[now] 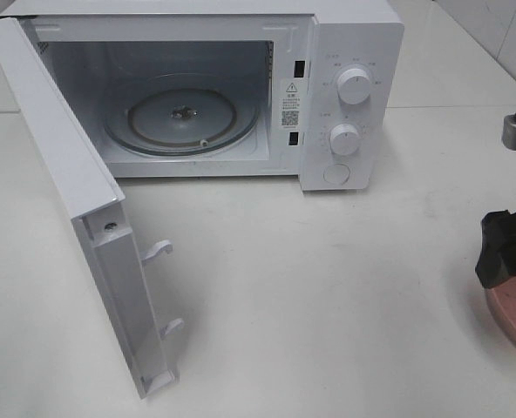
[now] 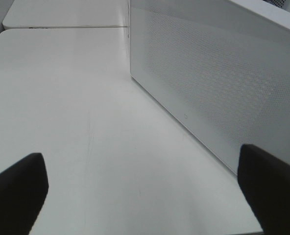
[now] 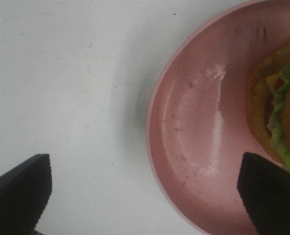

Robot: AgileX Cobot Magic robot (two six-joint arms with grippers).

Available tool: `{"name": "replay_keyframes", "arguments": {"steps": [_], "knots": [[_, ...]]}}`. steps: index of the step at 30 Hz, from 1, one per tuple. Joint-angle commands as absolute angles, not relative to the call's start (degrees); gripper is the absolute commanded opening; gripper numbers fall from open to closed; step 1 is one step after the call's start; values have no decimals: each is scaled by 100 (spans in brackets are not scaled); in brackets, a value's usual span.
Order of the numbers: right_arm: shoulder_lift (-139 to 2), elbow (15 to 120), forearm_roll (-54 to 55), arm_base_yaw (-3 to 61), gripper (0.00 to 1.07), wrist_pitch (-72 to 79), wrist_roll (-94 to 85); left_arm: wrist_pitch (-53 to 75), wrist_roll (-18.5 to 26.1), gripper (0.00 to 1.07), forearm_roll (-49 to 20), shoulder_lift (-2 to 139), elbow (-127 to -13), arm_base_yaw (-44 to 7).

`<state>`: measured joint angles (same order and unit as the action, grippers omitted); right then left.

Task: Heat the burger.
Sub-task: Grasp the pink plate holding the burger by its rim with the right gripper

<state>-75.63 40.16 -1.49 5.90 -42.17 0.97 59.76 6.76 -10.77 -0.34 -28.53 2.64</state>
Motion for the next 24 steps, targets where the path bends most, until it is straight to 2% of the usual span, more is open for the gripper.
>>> {"name": "replay_keyframes", "arguments": {"steps": [1, 24], "knots": [[-7701, 4011, -201, 533, 100, -4142, 0, 5942, 653, 103, -1083, -155, -2848, 235], [-9511, 4011, -470, 533, 95, -2951, 183, 5942, 653, 103, -1083, -155, -2848, 235]]}}
